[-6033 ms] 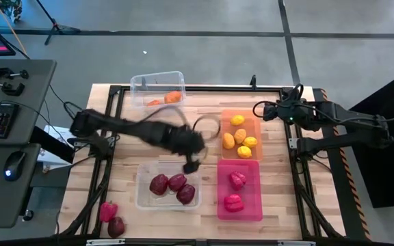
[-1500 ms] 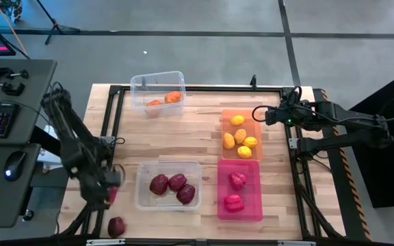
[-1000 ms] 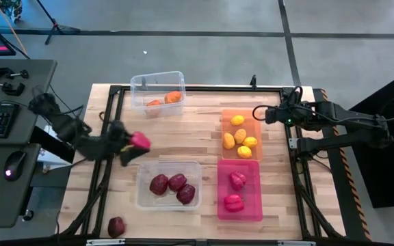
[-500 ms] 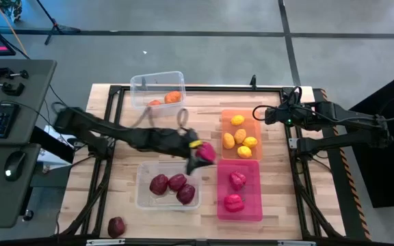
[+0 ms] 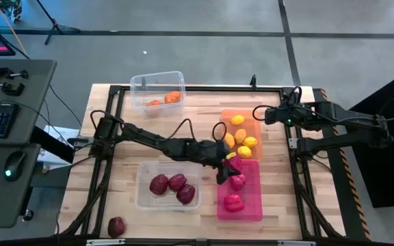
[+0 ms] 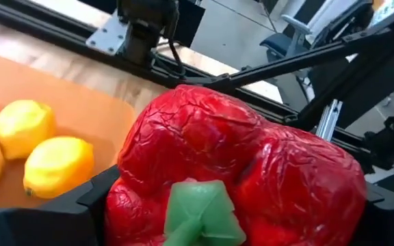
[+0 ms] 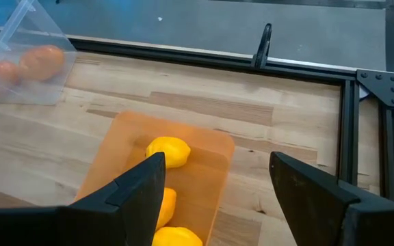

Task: Sort produce into baskets
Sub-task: Put the red bell pepper into the pink bin, then put the red apple into the bottom transparent bin

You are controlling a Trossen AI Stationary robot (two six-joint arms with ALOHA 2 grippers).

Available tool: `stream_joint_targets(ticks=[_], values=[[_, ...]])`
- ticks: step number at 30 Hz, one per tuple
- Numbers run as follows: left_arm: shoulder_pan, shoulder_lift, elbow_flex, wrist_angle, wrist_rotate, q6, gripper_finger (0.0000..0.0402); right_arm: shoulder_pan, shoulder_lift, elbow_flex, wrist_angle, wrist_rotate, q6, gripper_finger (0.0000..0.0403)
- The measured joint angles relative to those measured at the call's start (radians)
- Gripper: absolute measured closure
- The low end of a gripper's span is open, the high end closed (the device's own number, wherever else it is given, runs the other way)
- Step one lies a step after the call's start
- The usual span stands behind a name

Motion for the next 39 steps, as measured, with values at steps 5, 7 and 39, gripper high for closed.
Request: stream_joint_targets(ticks=[5,7,39], values=[[0.000,0.000,0.002,0.013,0.064,0.052,0.0086,0.000,0.000,0.000,0.000,0.000,-0.001,0.0151],[0.000,0.000,0.002,0.011,0.071,0.073,0.0085,0.000,0.000,0.000,0.000,0.001,-0.009,0.0151],[-0.027,-0.319,0.156,-0.864,-0.058,0.137,0.0002,0.001,0.019,0.000,0.022,0.009,0.000,0.0151]])
